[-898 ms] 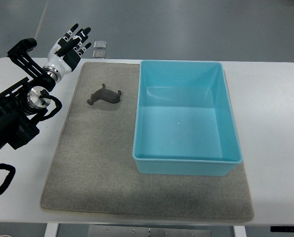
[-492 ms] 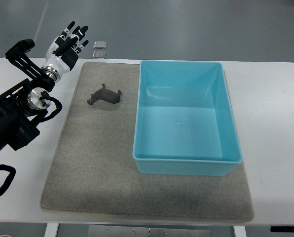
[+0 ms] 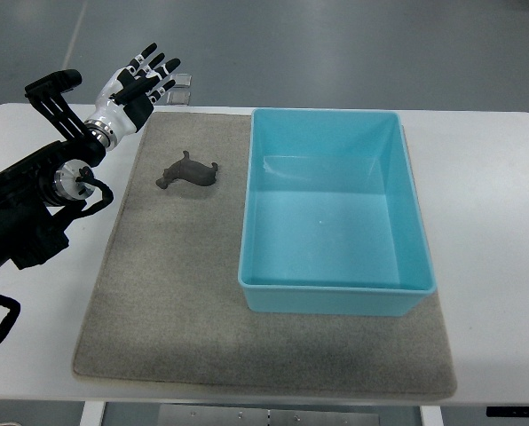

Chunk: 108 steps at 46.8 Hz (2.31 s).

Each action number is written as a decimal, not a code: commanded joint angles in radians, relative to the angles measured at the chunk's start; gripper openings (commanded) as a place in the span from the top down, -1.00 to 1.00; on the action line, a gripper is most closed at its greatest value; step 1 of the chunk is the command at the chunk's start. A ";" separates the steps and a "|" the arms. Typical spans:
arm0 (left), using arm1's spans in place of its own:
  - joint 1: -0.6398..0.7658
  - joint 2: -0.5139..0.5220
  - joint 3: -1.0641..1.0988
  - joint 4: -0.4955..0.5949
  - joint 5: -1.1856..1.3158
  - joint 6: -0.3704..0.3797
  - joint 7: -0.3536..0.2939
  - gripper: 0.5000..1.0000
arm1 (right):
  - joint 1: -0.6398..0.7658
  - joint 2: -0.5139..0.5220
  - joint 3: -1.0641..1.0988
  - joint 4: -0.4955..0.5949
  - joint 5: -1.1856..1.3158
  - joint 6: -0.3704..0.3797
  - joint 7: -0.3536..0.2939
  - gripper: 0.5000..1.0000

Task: Place brown hippo in blue box with left hand
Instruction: 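Raise the left hand and extend it toward the brown hippo, then lower the left hand over the brown hippo on the mat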

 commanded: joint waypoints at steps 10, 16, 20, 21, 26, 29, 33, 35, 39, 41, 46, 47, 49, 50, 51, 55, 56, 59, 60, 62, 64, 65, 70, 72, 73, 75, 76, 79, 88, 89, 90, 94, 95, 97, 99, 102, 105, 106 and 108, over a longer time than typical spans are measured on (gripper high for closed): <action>-0.012 0.065 0.025 -0.065 0.316 -0.005 0.001 -0.98 | 0.000 0.000 0.000 0.000 0.000 0.000 0.000 -0.74; -0.020 0.074 0.025 -0.090 0.479 -0.008 0.000 -0.98 | 0.000 0.000 0.000 0.000 0.000 0.000 0.000 -0.74; -0.023 0.076 0.036 -0.097 0.557 -0.010 0.001 -0.98 | 0.000 0.000 0.000 0.000 0.000 0.000 0.000 -0.74; -0.024 0.076 0.045 -0.097 0.574 -0.011 0.001 -0.98 | 0.000 0.000 0.000 -0.001 0.000 0.000 0.000 -0.74; -0.036 0.086 0.077 -0.108 0.632 -0.036 0.001 -0.98 | 0.000 0.000 0.001 -0.001 0.000 0.000 0.000 -0.74; -0.043 0.102 0.094 -0.129 0.643 -0.046 0.001 -0.98 | 0.000 0.000 0.001 0.000 0.000 0.000 0.000 -0.74; -0.066 0.134 0.131 -0.174 0.663 -0.048 0.003 -0.98 | 0.000 0.000 0.000 0.000 0.000 0.000 0.000 -0.74; -0.079 0.154 0.156 -0.197 0.680 -0.046 0.003 -0.98 | 0.000 0.000 0.001 0.000 0.000 0.000 0.000 -0.74; -0.109 0.185 0.195 -0.238 0.740 -0.046 0.003 -0.98 | 0.000 0.000 0.000 0.000 0.000 0.000 0.000 -0.74; -0.115 0.197 0.205 -0.260 0.783 -0.046 0.003 -0.98 | 0.000 0.000 0.001 -0.001 0.000 0.000 0.000 -0.74; -0.129 0.237 0.208 -0.310 0.921 -0.046 0.003 -0.98 | 0.000 0.000 0.000 0.000 0.000 0.000 0.000 -0.74; -0.130 0.244 0.209 -0.321 0.951 -0.048 0.004 -0.98 | 0.000 0.000 0.001 0.000 0.000 0.000 0.000 -0.74; -0.133 0.257 0.212 -0.340 1.008 -0.048 0.004 -0.98 | 0.000 0.000 0.000 -0.001 0.000 0.000 0.000 -0.74; -0.136 0.263 0.214 -0.347 1.033 -0.048 0.004 -0.98 | 0.000 0.000 0.000 -0.001 0.000 0.000 0.000 -0.74; -0.141 0.269 0.215 -0.352 1.056 -0.049 0.004 -0.98 | 0.000 0.000 0.000 0.000 0.000 0.000 0.000 -0.74; -0.150 0.277 0.226 -0.358 1.146 -0.053 0.004 -0.98 | 0.000 0.000 0.000 0.000 0.000 0.000 0.000 -0.74; -0.152 0.277 0.229 -0.356 1.166 -0.053 0.004 -0.98 | 0.000 0.000 0.001 0.000 0.000 0.000 0.000 -0.74; -0.158 0.278 0.231 -0.358 1.241 -0.054 0.004 -0.98 | 0.000 0.000 0.000 0.000 0.000 0.000 0.000 -0.74; -0.159 0.278 0.231 -0.358 1.267 -0.056 0.004 -0.98 | 0.000 0.000 0.000 0.000 0.000 0.000 0.000 -0.74; -0.164 0.278 0.234 -0.358 1.318 -0.056 0.003 -0.98 | 0.000 0.000 0.000 0.000 0.000 0.000 0.000 -0.74; -0.167 0.278 0.234 -0.360 1.364 -0.059 0.003 -0.98 | 0.000 0.000 0.000 0.000 0.000 0.000 0.000 -0.74; -0.168 0.280 0.234 -0.361 1.387 -0.060 0.003 -0.98 | 0.000 0.000 0.000 0.000 0.000 0.000 0.000 -0.74; -0.170 0.280 0.234 -0.370 1.482 -0.062 0.003 -0.98 | 0.000 0.000 0.000 0.000 0.000 0.000 0.000 -0.74; -0.170 0.280 0.234 -0.372 1.516 -0.062 0.003 -0.98 | 0.000 0.000 0.001 0.000 0.000 0.000 0.000 -0.74; -0.170 0.280 0.234 -0.373 1.530 -0.063 0.003 -0.98 | 0.000 0.000 0.000 0.000 0.000 0.000 0.000 -0.74; -0.170 0.280 0.234 -0.373 1.554 -0.066 0.001 -0.98 | 0.000 0.000 0.000 0.000 0.000 0.000 0.000 -0.74; -0.170 0.280 0.234 -0.373 1.562 -0.069 0.001 -0.98 | 0.000 0.000 0.000 -0.001 0.000 0.000 0.000 -0.74; -0.170 0.278 0.234 -0.384 1.567 -0.097 0.003 -0.98 | 0.000 0.000 0.001 0.000 0.000 0.000 0.000 -0.74; -0.178 0.278 0.234 -0.398 1.567 -0.165 0.003 -0.98 | 0.000 0.000 0.000 0.000 0.000 0.000 0.000 -0.74; -0.178 0.278 0.234 -0.398 1.567 -0.166 0.003 -0.98 | 0.000 0.000 0.001 0.000 0.000 0.000 0.000 -0.74; -0.176 0.278 0.234 -0.398 1.567 -0.166 0.003 -0.98 | 0.000 0.000 0.000 -0.001 0.000 0.000 0.000 -0.74; -0.173 0.278 0.234 -0.398 1.567 -0.166 0.003 -0.98 | 0.000 0.000 0.000 0.000 0.000 0.000 0.000 -0.74; -0.173 0.277 0.234 -0.398 1.567 -0.166 0.003 -0.98 | 0.000 0.000 0.000 -0.001 0.000 0.000 0.000 -0.74; -0.172 0.277 0.234 -0.398 1.567 -0.166 0.003 -0.98 | 0.000 0.000 0.000 0.000 0.000 0.000 0.000 -0.74; -0.172 0.277 0.234 -0.399 1.567 -0.166 0.001 -0.99 | 0.000 0.000 0.001 0.000 0.000 0.000 0.000 -0.74; -0.172 0.277 0.234 -0.404 1.567 -0.166 -0.002 -0.98 | 0.000 0.000 0.001 0.000 0.000 0.000 0.000 -0.74; -0.170 0.277 0.234 -0.404 1.567 -0.166 -0.003 -0.99 | 0.000 0.000 0.000 0.000 0.000 0.000 0.000 -0.74; -0.170 0.277 0.234 -0.404 1.567 -0.166 -0.003 -0.98 | 0.000 0.000 0.000 0.000 0.000 0.000 0.000 -0.74; -0.168 0.278 0.235 -0.404 1.570 -0.166 -0.002 -0.98 | 0.000 0.000 0.000 0.000 0.000 0.000 0.000 -0.74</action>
